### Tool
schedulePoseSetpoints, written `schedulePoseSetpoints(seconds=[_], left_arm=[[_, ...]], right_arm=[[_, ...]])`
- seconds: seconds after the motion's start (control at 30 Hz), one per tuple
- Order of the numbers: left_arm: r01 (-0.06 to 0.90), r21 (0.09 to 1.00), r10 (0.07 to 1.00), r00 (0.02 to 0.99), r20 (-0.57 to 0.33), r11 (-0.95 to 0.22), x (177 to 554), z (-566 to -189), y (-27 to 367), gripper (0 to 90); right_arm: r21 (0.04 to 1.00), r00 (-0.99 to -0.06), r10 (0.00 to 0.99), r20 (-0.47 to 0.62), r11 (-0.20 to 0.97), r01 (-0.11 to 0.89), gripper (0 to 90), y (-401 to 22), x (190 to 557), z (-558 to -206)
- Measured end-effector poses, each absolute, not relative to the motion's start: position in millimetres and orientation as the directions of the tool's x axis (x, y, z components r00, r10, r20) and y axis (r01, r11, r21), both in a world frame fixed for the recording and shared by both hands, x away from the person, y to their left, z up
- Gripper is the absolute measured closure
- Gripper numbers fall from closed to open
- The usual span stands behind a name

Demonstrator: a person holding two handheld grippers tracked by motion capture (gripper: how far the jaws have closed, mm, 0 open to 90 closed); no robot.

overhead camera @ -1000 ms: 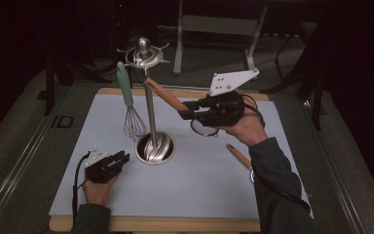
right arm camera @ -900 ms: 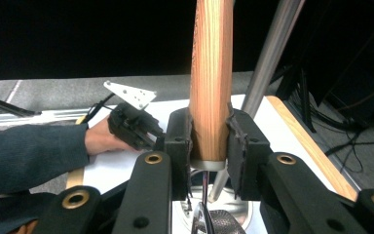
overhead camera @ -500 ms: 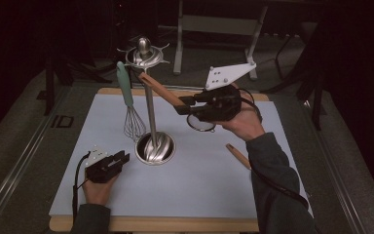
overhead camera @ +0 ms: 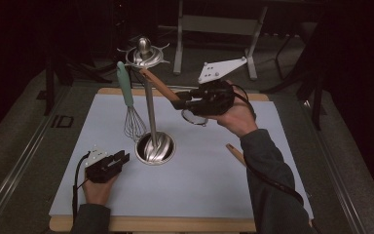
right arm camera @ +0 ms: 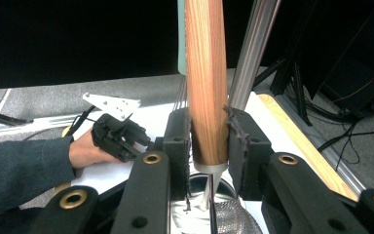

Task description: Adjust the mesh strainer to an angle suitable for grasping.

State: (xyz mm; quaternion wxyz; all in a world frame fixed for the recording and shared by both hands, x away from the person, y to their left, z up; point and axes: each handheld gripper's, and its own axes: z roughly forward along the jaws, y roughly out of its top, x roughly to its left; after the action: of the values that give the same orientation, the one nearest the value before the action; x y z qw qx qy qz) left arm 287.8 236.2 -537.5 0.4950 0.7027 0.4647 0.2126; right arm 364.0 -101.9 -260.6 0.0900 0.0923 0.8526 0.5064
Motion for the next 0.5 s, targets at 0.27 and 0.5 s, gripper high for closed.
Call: schedulePoseSetpoints(seconds=[0.27, 0.5], left_arm=[[0.442, 0.894, 0.864, 0.478, -0.160, -0.079, 288.0, -537.7, 235.9, 69.6], [0.442, 0.894, 0.863, 0.479, -0.160, -0.079, 288.0, -537.6, 235.8, 69.5]], right_arm=[[0.871, -0.959, 0.277, -0.068, 0.484, 0.078, 70.5, -95.5, 367.0, -263.6], [0.864, -0.953, 0.297, -0.065, 0.494, 0.095, 69.7, -88.4, 369.0, -266.6]])
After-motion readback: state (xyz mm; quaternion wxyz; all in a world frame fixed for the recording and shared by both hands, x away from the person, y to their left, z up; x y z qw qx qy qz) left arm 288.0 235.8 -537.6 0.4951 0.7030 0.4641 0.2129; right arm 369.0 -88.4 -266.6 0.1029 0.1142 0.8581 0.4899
